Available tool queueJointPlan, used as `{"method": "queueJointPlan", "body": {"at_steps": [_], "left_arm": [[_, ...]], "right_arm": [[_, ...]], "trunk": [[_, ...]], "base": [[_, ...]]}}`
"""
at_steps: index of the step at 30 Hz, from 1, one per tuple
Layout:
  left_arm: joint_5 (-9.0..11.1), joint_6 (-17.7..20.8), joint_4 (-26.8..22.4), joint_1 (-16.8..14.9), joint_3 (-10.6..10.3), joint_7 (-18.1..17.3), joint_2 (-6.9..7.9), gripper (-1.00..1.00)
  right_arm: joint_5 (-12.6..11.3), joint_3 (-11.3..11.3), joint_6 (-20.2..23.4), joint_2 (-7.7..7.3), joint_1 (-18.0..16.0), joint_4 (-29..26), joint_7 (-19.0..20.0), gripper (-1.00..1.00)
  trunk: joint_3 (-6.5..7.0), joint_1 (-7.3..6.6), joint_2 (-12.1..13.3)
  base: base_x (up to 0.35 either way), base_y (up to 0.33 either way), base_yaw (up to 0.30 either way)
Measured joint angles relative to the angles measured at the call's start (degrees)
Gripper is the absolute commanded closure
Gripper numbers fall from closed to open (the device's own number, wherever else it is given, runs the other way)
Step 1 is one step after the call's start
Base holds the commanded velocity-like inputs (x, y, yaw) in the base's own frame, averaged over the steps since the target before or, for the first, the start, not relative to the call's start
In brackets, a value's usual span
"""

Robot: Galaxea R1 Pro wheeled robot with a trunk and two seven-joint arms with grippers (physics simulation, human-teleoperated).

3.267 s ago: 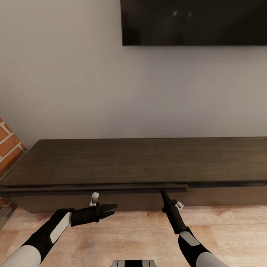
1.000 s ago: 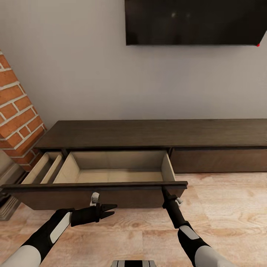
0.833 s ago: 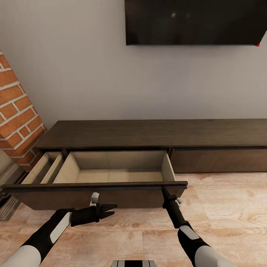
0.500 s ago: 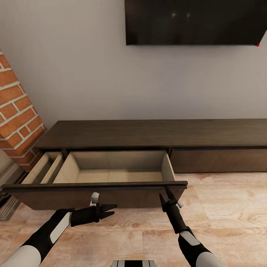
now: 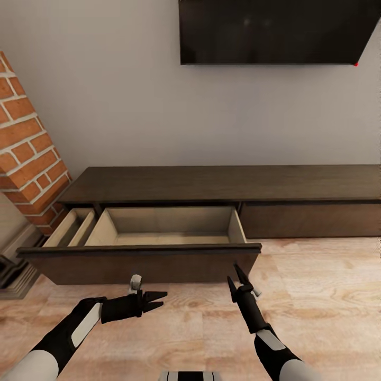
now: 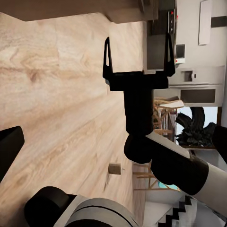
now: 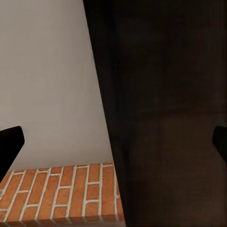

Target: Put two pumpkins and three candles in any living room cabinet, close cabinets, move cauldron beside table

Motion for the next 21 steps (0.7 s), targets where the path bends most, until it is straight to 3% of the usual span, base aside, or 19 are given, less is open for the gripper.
{"method": "queueJointPlan", "body": {"at_steps": [9, 21], "left_arm": [[-0.06, 0.00, -0.01, -0.01, 0.02, 0.00, 0.00, -1.00], [0.16, 0.02, -0.06, 0.02, 0.02, -0.07, -0.10, -1.00]], "right_arm": [[0.08, 0.01, 0.05, 0.00, 0.00, 0.12, -0.06, -1.00], [0.07, 0.15, 0.12, 0.07, 0.07, 0.51, -0.06, -1.00]], "trunk": [[0.00, -0.02, 0.00], [2.65, -0.33, 0.16]], "base": [[-0.019, 0.000, 0.000], [0.000, 0.000, 0.000]]}}
